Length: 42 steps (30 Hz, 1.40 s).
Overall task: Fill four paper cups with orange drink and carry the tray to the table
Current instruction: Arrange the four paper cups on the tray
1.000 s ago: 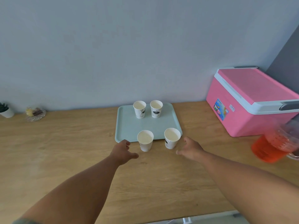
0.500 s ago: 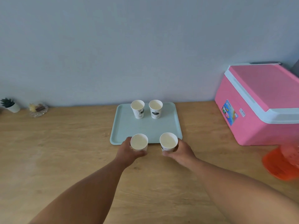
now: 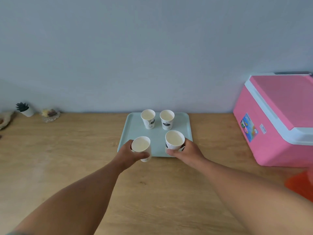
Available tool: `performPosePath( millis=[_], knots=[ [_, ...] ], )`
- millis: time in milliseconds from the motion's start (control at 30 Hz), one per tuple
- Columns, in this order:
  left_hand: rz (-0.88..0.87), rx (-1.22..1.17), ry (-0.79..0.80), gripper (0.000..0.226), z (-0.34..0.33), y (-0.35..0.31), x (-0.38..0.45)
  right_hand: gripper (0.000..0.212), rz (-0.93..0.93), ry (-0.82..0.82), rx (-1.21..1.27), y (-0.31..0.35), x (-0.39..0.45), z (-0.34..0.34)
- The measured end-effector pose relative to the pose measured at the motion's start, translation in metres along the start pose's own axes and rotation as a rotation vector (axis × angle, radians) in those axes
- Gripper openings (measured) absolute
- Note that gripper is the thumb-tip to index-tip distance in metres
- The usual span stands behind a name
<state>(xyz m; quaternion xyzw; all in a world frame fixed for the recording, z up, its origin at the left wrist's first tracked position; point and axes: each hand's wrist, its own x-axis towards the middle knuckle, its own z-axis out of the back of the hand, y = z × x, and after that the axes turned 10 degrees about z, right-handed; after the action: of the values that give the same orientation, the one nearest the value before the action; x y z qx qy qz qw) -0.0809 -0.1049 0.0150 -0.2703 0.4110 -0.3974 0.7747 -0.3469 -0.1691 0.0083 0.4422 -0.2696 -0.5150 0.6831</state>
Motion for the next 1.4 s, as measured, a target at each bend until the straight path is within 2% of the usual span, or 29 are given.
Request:
performPosePath(
  millis=[200, 400, 533, 900, 1133, 1400],
  knots=[
    [-0.036, 0.012, -0.038, 0.070, 0.002, -0.009, 0.019, 0.060, -0.019, -0.035, -0.045, 0.007, 0.013, -0.005],
    [-0.041, 0.003, -0.044, 0.068, 0.003, -0.006, 0.033, 0.062, -0.061, -0.069, -0.115, 0.008, 0.025, -0.019],
    [-0.050, -0.033, -0.060, 0.065, 0.004, -0.004, 0.043, 0.072, -0.086, -0.065, -0.151, 0.005, 0.033, -0.027],
    [-0.034, -0.037, -0.013, 0.068, -0.007, -0.006, 0.065, 0.074, -0.120, -0.100, -0.145, -0.003, 0.051, -0.040],
    [-0.049, -0.035, -0.037, 0.069, -0.010, -0.007, 0.073, 0.083, -0.142, -0.071, -0.154, -0.004, 0.061, -0.045],
    [-0.047, -0.040, -0.051, 0.072, -0.014, -0.004, 0.076, 0.082, -0.150, -0.067, -0.169, -0.009, 0.063, -0.051]
  ],
)
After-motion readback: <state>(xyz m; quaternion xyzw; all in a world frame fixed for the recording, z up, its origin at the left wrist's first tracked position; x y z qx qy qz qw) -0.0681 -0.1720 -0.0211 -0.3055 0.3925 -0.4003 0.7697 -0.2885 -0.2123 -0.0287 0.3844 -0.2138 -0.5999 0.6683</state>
